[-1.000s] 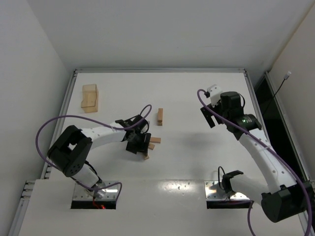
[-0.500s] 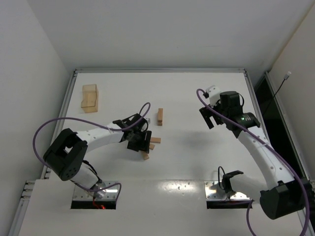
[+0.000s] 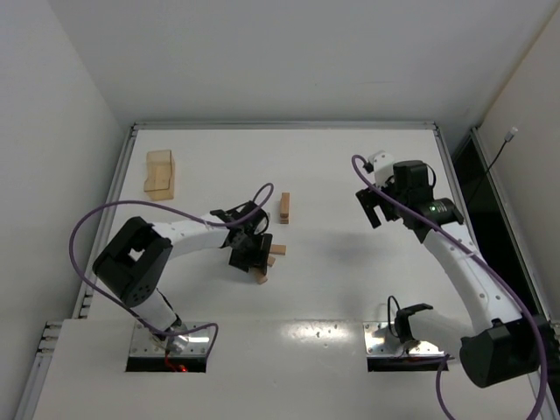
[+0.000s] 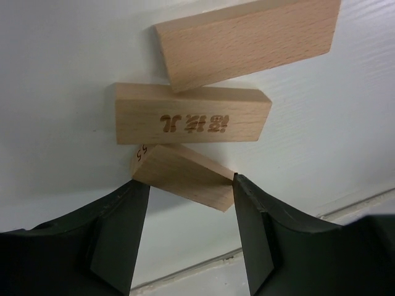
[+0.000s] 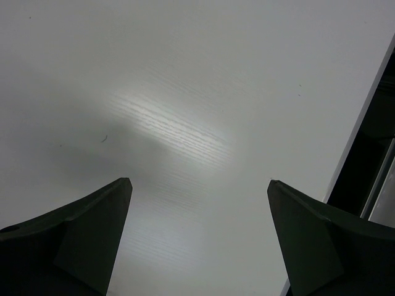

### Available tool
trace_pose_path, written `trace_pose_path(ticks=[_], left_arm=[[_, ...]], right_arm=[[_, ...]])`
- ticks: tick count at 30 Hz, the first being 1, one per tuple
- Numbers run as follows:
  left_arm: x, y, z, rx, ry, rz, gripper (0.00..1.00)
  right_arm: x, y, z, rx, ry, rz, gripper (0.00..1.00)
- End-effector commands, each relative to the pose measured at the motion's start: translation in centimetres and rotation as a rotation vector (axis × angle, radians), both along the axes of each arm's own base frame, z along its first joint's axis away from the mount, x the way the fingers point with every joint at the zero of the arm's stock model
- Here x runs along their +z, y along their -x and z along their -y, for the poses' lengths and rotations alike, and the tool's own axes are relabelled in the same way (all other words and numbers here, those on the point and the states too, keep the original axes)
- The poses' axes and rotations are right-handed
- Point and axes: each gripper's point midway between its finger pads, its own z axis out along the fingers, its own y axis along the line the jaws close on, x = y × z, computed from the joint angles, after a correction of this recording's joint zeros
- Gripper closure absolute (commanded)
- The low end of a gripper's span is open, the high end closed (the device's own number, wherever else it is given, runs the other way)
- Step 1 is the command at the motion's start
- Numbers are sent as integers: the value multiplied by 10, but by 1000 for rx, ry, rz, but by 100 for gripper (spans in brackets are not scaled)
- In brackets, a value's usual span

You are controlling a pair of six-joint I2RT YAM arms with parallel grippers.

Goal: Build the wood block tower

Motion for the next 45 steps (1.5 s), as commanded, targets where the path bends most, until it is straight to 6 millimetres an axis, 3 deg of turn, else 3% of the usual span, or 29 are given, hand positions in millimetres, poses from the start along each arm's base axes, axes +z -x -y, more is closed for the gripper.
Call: trace_pose_path(ticks=[1,6,7,10,16,21,29,30,32,35,36,38,39,42,45], left_arm=[[-16,-2,2,13,-19,-23,46],[-15,-7,2,38,-27,-9,50],[-15,-8,1,41,-33,-4,58],[-16,-6,-5,56,-57,-1,68],[-18,-5,-20,64,-108,36,68],[-17,-18,-37,100,-167,85,88],[-15,-20,-48,86,-167,105,91],[-8,-28,-42,89,-150,127,99],[1,-35,-40,72,-157,143,100],[28,-59,-35,90,-153,208,100],[43,-72,-26,96,-125,245,100],[57,-77,-17,63,-95,256,100],[75,-88,-6,54,-52,295,100],[104,-99,14,5,23,319,100],[121,-109,28,-8,78,314,100]], right_arm=[[16,-9,0,-13,-30,37,10],[12,-8,2,-17,-34,27,10],[12,-8,2,-17,-34,27,10],[12,-8,3,-19,-41,26,10],[12,-8,8,-25,-40,26,10],[11,-9,9,-27,-46,25,10],[11,-8,7,-22,-70,21,10],[11,-8,7,-22,-70,21,10],[11,-8,6,-28,-77,20,10],[10,-8,2,-31,-111,14,10],[3,-6,-1,-29,-125,-9,10],[-1,-3,-7,-30,-167,-26,10],[-6,-1,-9,-28,-180,-42,10],[-11,3,-14,-27,-211,-61,10],[-12,5,-13,-30,-217,-73,10]])
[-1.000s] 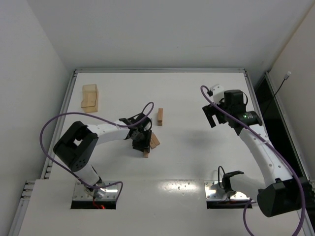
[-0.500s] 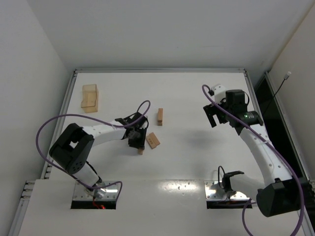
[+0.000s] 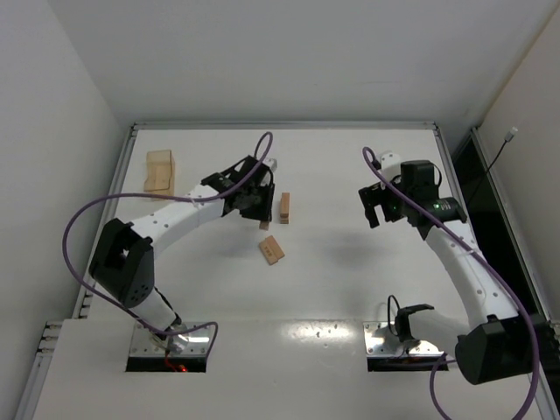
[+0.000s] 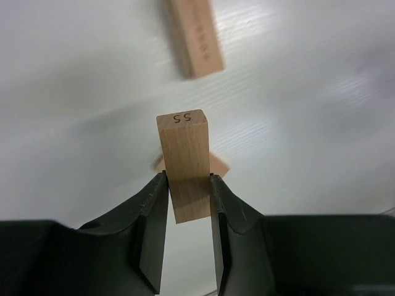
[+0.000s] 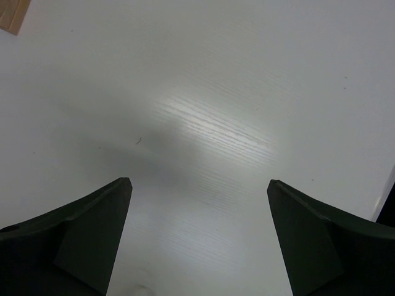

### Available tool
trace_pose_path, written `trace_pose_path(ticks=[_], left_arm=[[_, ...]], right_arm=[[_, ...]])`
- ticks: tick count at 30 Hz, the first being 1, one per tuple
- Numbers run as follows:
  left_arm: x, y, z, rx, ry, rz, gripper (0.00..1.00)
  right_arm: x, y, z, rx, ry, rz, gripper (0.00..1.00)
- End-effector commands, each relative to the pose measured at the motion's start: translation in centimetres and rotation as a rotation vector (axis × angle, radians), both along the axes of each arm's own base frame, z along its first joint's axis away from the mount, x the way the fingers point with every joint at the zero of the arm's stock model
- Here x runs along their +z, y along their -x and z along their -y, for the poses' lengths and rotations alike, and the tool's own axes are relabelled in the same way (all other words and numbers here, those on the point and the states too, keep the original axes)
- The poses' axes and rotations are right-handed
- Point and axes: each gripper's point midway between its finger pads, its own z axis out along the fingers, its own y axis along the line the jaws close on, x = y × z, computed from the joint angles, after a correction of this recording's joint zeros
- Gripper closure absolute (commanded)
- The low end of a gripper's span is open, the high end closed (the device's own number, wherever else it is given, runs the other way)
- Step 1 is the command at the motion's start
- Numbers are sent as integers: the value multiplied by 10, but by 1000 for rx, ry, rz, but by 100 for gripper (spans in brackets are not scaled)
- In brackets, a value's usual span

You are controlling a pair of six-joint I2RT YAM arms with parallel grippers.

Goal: Build the wood block tower

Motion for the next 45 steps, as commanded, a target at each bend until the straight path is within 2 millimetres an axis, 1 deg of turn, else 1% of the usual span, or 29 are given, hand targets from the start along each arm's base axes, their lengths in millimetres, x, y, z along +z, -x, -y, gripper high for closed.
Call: trace_pose_path(ticks=[1,3,4,5,6,7,8,9,10,11,12,13,14,15,16,17,18,19,22,23,24,25,27,28,31,35,39,40,45], left_arm=[[26,-15,20,-55,66,3,100],[32,-21,29,-68,88,2,100],[43,-32,33,-66,110,24,100],[37,-38,37,-65,104,14,100],[37,-41,39,-65,101,10,100],[47,-50,45,-66,116,33,100],[47,-55,49,-66,118,37,100],[37,-59,49,-63,111,8,100],[43,-67,54,-64,121,24,100],[43,-72,53,-59,128,22,100],[41,-73,54,-67,119,18,100],[35,-78,54,-63,119,6,100],[39,-83,56,-63,126,16,100],[34,-86,53,-54,121,9,100],[30,-89,55,-53,117,2,100],[25,-89,55,-53,112,-6,100],[25,-92,50,-41,112,-5,100],[18,-93,50,-40,105,-18,100],[17,-97,48,-34,110,-23,100],[12,-97,48,-34,105,-32,100],[15,-99,49,-34,110,-24,100],[10,-99,50,-34,104,-34,100],[10,-98,51,-40,112,-38,100],[6,-99,52,-32,115,-43,100],[8,-100,55,-38,126,-39,100],[-1,-100,55,-37,117,-55,100],[-1,-100,55,-29,121,-58,100],[-6,-100,55,-29,116,-68,100],[-5,-101,57,-34,127,-64,100]], right_arm=[[-2,1,-3,-13,-52,-14,10],[1,1,-4,-7,-59,-13,10],[6,-1,-5,-6,-60,-3,10],[6,-1,-5,-6,-60,-3,10],[6,-1,-2,-16,-60,-2,10],[8,-1,-2,-16,-60,-2,10],[8,-1,-2,-16,-60,-2,10],[9,-3,-2,-16,-60,-4,10],[9,-3,-4,-9,-66,-5,10],[6,-4,-4,-9,-65,-14,10],[10,-6,-1,-18,-66,-5,10],[7,-6,-1,-19,-65,-14,10],[7,-6,-1,-19,-65,-14,10],[7,-6,-3,-12,-72,-15,10],[4,-7,-3,-12,-70,-25,10],[4,-7,-3,-12,-70,-25,10],[4,-7,-3,-12,-70,-25,10],[4,-7,-2,-14,-78,-26,10],[2,-7,-4,-8,-83,-36,10],[2,-7,-4,-8,-83,-36,10],[-1,-7,-4,-8,-83,-45,10],[-1,-7,-4,-8,-83,-46,10],[-1,-8,-2,-11,-89,-46,10],[-4,-8,-3,-12,-88,-55,10],[-4,-8,-3,-12,-88,-55,10],[-4,-8,-3,-12,-88,-55,10],[-4,-8,-1,-14,-95,-56,10],[-4,-8,-1,-14,-95,-56,10],[-4,-8,-1,-14,-95,-56,10]])
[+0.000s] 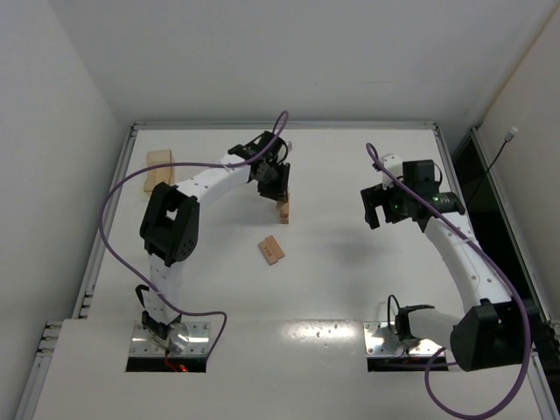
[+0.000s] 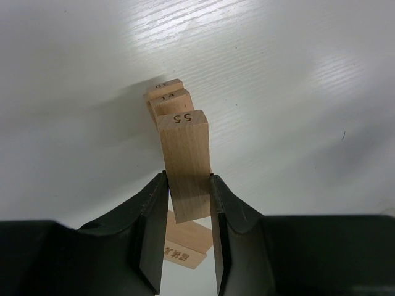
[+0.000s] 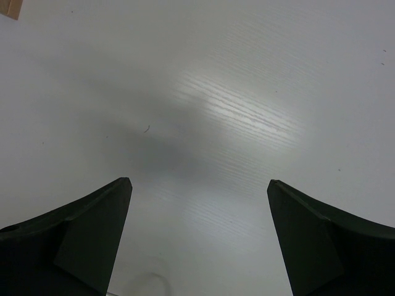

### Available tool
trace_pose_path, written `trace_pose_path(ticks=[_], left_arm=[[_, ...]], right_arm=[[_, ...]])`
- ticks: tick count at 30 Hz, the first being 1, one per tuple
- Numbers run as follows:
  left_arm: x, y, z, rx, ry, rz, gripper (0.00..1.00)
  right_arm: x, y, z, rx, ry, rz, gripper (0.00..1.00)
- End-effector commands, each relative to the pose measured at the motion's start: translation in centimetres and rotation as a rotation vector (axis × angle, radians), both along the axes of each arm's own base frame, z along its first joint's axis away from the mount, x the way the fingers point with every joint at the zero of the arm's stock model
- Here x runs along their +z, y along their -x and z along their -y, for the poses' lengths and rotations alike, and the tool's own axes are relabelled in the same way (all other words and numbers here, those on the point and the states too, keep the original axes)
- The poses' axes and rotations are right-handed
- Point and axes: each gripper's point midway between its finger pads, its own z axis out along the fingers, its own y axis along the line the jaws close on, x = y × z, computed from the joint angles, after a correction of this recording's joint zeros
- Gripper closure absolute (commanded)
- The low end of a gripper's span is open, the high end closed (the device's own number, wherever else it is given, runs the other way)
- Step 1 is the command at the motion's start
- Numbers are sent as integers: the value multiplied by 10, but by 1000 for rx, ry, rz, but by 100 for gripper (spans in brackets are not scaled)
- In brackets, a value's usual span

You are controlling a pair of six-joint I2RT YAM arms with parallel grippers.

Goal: Build the wood block tower

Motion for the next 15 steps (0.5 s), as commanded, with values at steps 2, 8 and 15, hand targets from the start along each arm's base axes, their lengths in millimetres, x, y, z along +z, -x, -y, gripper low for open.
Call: trace_pose_path(ticks=[2,8,15], left_arm=[[10,-12,8,8,44,25,100],[10,-14,9,43,51,14,100],[6,-17,10,76,58,6,100]], right_arm=[[19,-12,-5,5,-32,57,10],[13,-10,-6,10,-38,38,10],[14,-12,-7,10,-38,47,10]])
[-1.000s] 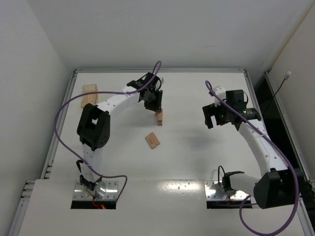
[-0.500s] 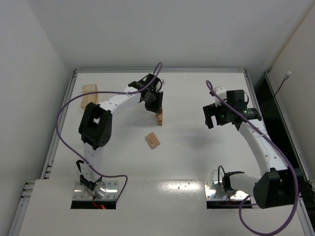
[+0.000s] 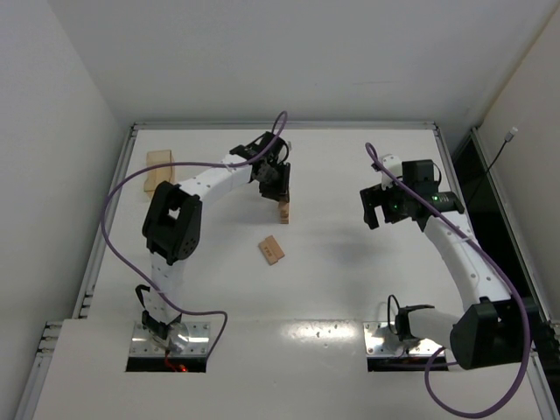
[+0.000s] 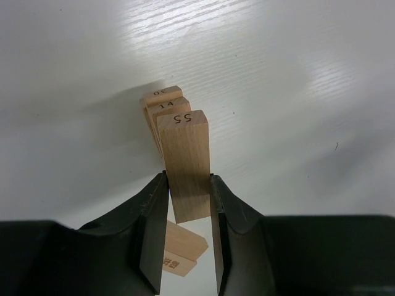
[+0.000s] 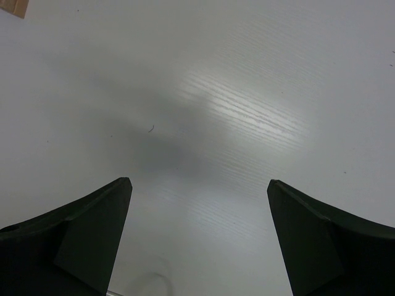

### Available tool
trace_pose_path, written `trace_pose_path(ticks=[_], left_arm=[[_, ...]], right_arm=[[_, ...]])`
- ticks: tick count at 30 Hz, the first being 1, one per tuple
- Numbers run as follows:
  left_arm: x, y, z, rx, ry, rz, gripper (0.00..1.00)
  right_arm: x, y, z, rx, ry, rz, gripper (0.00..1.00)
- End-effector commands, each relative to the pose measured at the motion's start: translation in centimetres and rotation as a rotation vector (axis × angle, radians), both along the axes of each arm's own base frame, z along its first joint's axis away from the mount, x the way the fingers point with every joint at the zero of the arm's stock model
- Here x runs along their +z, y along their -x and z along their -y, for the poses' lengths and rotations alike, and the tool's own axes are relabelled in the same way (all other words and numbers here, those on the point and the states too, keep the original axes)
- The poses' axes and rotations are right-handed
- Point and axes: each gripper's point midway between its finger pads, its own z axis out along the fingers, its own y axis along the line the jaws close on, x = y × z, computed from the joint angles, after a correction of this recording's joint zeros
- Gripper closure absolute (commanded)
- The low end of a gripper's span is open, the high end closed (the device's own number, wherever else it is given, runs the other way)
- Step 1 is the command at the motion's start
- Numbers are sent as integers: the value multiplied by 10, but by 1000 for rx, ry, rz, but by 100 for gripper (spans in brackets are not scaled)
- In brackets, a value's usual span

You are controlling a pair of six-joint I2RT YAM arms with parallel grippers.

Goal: Build the wood block tower

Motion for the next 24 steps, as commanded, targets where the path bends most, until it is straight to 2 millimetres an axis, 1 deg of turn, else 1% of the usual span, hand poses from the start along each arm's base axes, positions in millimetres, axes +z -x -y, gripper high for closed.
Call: trace_pose_path(ticks=[1,7,8,11,12,14,18,20,24], left_arm=[[12,-16,6,35,40,37,100],[12,-16,6,35,40,37,100],[8,-15,6,35,35,29,100],[9,-16,8,30,46,33,100],[9,-16,8,30,46,33,98],[10,-15,10,25,53,29,88],[11,-16,12,20,64,33,79],[8,-14,11,20,59,25,79],[8,-14,11,20,59,25,78]], right_arm=[[13,-10,-3,-1,-25,47,10],[13,-10,-5,5,-32,46,10],[13,-10,-5,5,-32,46,10],[13,-10,-5,5,-32,46,10],[13,-11,-2,-4,-32,46,10],[13,-11,-2,-4,-32,46,10],[13,-11,-2,-4,-32,46,10],[13,-11,-2,-4,-32,46,10],[10,-11,-2,-4,-31,37,10]])
